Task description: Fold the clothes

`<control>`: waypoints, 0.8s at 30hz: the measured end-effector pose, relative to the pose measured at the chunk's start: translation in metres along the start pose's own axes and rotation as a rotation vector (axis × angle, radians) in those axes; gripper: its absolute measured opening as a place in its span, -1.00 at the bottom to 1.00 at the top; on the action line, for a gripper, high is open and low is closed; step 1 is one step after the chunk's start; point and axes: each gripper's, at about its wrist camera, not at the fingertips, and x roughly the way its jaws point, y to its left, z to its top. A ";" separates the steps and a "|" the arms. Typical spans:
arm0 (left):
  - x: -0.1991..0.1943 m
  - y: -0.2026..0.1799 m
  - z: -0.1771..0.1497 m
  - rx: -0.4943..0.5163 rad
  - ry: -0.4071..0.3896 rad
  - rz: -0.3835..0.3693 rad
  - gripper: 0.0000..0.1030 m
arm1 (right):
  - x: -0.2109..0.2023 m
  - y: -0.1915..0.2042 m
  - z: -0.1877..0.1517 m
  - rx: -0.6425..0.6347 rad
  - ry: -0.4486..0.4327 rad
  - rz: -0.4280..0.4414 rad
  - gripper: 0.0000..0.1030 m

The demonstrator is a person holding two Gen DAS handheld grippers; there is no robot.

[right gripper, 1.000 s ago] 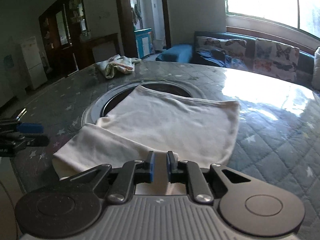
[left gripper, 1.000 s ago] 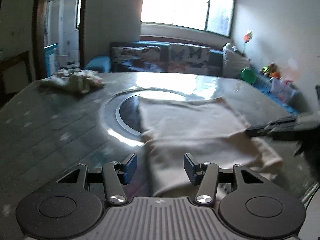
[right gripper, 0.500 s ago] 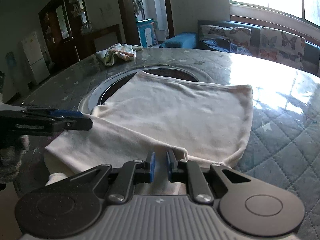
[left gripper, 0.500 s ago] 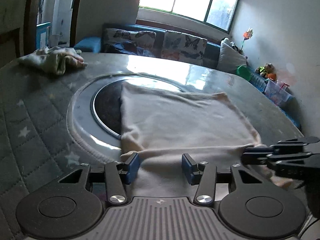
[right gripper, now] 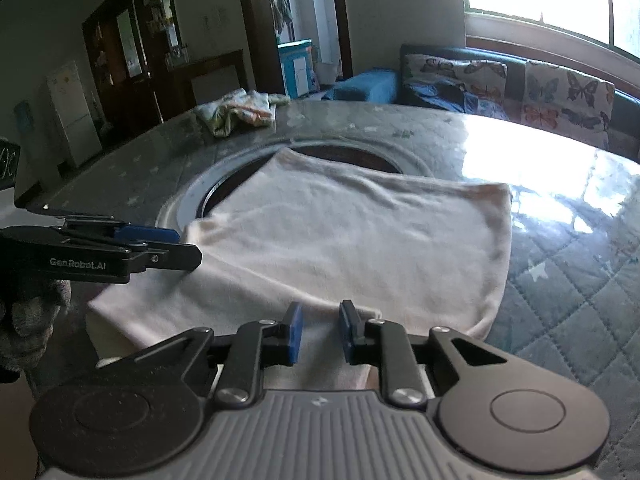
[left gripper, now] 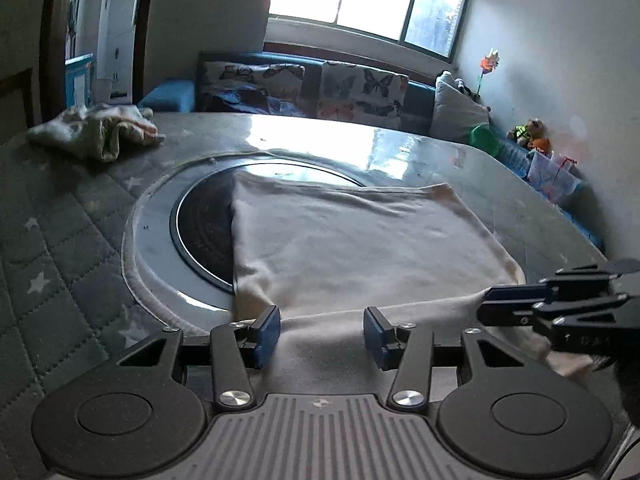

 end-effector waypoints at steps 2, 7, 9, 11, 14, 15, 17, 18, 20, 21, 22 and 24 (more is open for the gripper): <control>-0.008 -0.002 0.000 0.001 -0.015 -0.008 -0.02 | -0.005 0.001 -0.002 -0.007 -0.003 0.004 -0.61; -0.025 -0.019 -0.008 0.048 -0.022 -0.050 -0.02 | -0.021 0.011 -0.009 -0.076 0.022 0.030 -0.59; -0.028 -0.026 -0.015 0.075 -0.008 -0.063 -0.02 | -0.024 0.014 -0.015 -0.098 0.041 0.028 -0.59; -0.028 -0.031 -0.022 0.096 0.010 -0.064 -0.02 | -0.026 0.014 -0.021 -0.101 0.051 0.027 -0.59; -0.026 -0.035 -0.031 0.119 0.031 -0.053 0.00 | -0.032 0.016 -0.026 -0.105 0.049 0.024 -0.59; -0.026 -0.037 -0.032 0.129 0.030 -0.048 0.03 | -0.034 0.016 -0.027 -0.107 0.045 0.025 -0.59; -0.028 -0.039 -0.035 0.146 0.030 -0.041 0.04 | -0.034 0.017 -0.028 -0.110 0.050 0.024 -0.58; -0.029 -0.039 -0.035 0.148 0.030 -0.038 0.04 | -0.033 0.016 -0.029 -0.110 0.056 0.022 -0.57; -0.031 -0.039 -0.034 0.142 0.031 -0.036 0.04 | -0.032 0.016 -0.030 -0.110 0.054 0.022 -0.57; -0.034 -0.039 -0.034 0.141 0.031 -0.038 0.04 | -0.033 0.016 -0.030 -0.109 0.052 0.022 -0.57; -0.038 -0.040 -0.034 0.144 0.028 -0.040 0.04 | -0.034 0.016 -0.030 -0.108 0.050 0.024 -0.55; -0.047 -0.043 -0.036 0.156 0.027 -0.047 0.04 | -0.038 0.017 -0.029 -0.117 0.044 0.027 -0.44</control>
